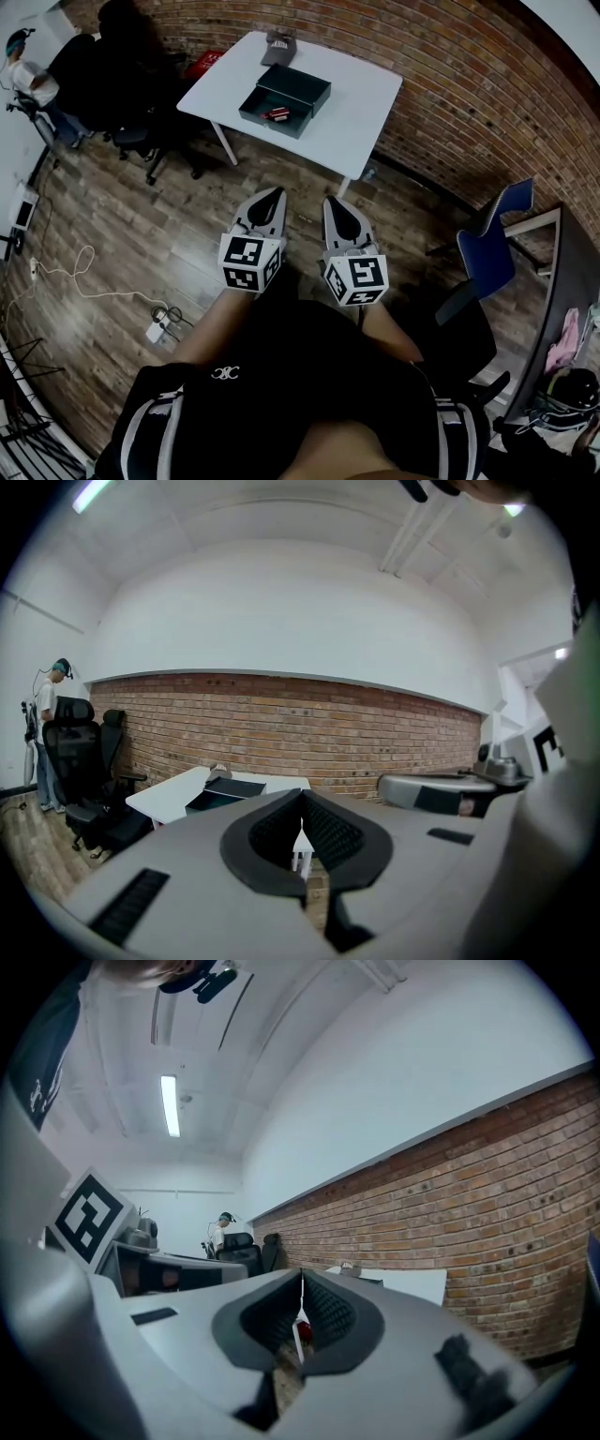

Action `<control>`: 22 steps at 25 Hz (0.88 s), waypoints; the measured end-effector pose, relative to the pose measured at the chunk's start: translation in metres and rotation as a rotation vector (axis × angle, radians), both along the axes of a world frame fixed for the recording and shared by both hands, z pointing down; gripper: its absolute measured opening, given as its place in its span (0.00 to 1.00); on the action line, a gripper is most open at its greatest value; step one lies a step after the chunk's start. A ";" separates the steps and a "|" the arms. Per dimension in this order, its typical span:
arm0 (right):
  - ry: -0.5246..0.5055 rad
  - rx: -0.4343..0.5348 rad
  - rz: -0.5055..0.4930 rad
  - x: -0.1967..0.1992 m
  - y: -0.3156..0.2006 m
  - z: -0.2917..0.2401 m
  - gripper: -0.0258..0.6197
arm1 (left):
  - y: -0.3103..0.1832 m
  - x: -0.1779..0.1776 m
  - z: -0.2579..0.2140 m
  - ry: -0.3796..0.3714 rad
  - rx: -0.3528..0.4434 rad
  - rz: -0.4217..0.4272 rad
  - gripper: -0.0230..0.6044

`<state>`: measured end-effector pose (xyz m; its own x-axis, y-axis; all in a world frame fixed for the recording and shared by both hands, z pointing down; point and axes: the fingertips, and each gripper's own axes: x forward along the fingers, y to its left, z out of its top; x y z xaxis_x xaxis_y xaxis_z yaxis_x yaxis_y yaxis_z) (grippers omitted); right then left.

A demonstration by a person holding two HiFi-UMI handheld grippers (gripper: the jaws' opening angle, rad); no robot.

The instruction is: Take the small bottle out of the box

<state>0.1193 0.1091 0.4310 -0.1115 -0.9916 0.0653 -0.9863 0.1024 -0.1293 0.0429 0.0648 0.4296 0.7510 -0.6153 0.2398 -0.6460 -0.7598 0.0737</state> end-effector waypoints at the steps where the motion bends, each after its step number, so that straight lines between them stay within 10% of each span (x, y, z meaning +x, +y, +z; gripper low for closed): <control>1: 0.006 -0.005 -0.001 -0.001 -0.011 0.001 0.09 | -0.011 -0.001 0.000 0.006 0.000 -0.002 0.06; 22: 0.114 -0.065 -0.006 -0.038 -0.291 -0.013 0.09 | -0.290 -0.045 -0.005 0.094 -0.019 -0.017 0.06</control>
<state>0.0813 -0.1821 0.4182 -0.1055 -0.9842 0.1419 -0.9944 0.1033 -0.0229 -0.0024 -0.2254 0.4249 0.7601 -0.6240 0.1810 -0.6484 -0.7466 0.1488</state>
